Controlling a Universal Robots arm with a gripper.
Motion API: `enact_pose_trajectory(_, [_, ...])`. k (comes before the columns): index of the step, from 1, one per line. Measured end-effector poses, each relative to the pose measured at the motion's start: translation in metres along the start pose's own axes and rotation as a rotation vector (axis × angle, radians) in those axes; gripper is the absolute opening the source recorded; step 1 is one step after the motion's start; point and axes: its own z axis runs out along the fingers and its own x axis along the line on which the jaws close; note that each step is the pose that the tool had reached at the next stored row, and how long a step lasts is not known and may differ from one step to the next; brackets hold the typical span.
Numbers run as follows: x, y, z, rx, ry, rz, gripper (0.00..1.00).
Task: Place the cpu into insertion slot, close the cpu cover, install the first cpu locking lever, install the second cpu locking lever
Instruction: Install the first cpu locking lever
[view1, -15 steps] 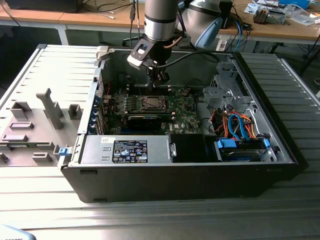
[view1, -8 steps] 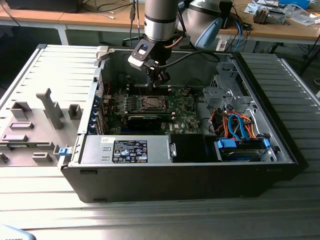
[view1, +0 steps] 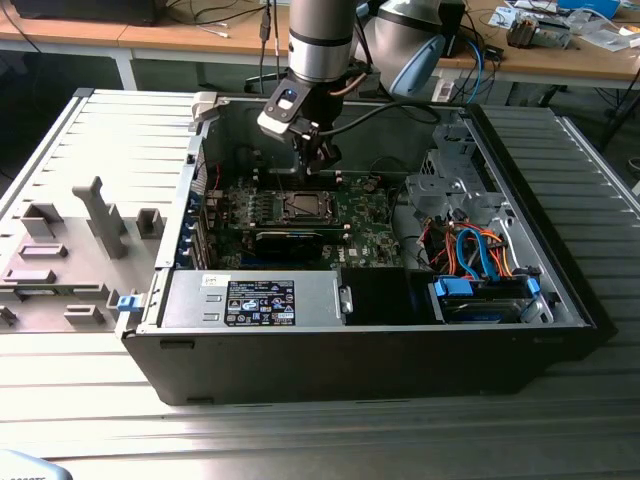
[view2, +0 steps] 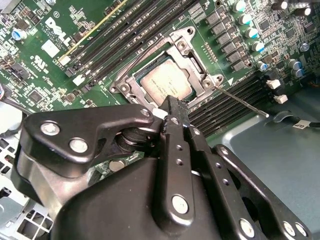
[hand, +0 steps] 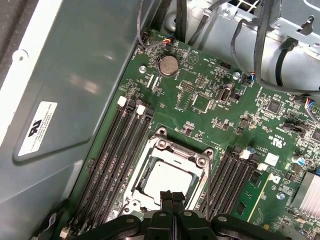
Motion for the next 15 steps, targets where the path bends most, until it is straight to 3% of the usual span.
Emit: enact_pose_trajectory(15, [0.0, 0.0, 0.0, -0.0008, -0.0011, -0.048, 0.11])
